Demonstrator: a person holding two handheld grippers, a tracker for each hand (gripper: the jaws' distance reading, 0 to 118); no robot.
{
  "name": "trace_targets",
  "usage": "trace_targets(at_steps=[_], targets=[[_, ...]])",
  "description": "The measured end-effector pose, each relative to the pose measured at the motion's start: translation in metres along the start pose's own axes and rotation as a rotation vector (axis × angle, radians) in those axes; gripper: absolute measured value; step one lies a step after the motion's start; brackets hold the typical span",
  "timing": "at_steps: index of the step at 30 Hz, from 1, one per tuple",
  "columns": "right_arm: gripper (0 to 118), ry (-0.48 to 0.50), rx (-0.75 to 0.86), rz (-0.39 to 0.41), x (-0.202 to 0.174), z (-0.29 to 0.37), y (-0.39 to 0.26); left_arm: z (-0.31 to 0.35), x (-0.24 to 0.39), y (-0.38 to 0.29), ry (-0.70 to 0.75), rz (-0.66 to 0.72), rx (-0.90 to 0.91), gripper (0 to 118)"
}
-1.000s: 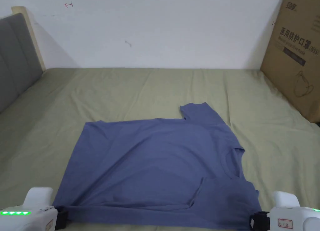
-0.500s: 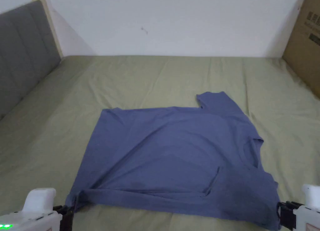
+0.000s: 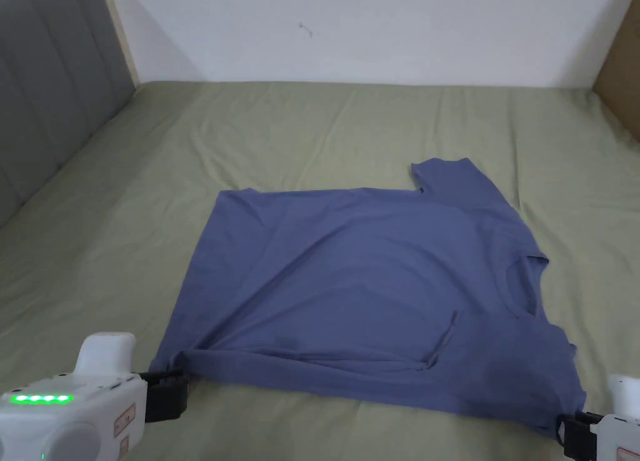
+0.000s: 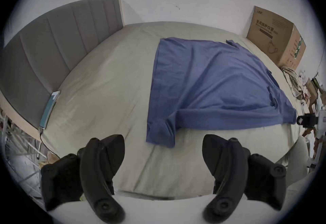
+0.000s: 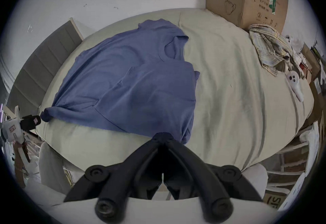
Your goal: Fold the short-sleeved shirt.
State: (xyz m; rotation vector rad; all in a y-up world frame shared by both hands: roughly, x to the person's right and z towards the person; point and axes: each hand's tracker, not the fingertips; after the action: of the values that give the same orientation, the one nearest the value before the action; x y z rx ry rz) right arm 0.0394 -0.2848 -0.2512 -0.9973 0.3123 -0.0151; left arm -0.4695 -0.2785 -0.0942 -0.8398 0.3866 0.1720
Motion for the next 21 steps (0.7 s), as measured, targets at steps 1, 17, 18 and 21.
trace_targets(at_steps=[1, 17, 18, 21], targets=[[0, 0.005, -0.005, -0.004, 0.000, 0.000, 0.000, -0.004, -0.002, 0.003, -0.004, 0.015, 0.005, 89], [0, 0.016, 0.050, 0.004, 0.004, 0.014, 0.005, -0.017, -0.013, 0.008, -0.050, 0.071, -0.047, 1], [4, 0.011, 0.056, 0.005, 0.004, 0.015, 0.008, -0.016, -0.011, 0.009, -0.048, 0.070, -0.047, 1], [60, 0.004, 0.059, 0.010, 0.007, 0.008, 0.016, -0.013, -0.012, 0.010, -0.043, 0.070, -0.041, 1]])
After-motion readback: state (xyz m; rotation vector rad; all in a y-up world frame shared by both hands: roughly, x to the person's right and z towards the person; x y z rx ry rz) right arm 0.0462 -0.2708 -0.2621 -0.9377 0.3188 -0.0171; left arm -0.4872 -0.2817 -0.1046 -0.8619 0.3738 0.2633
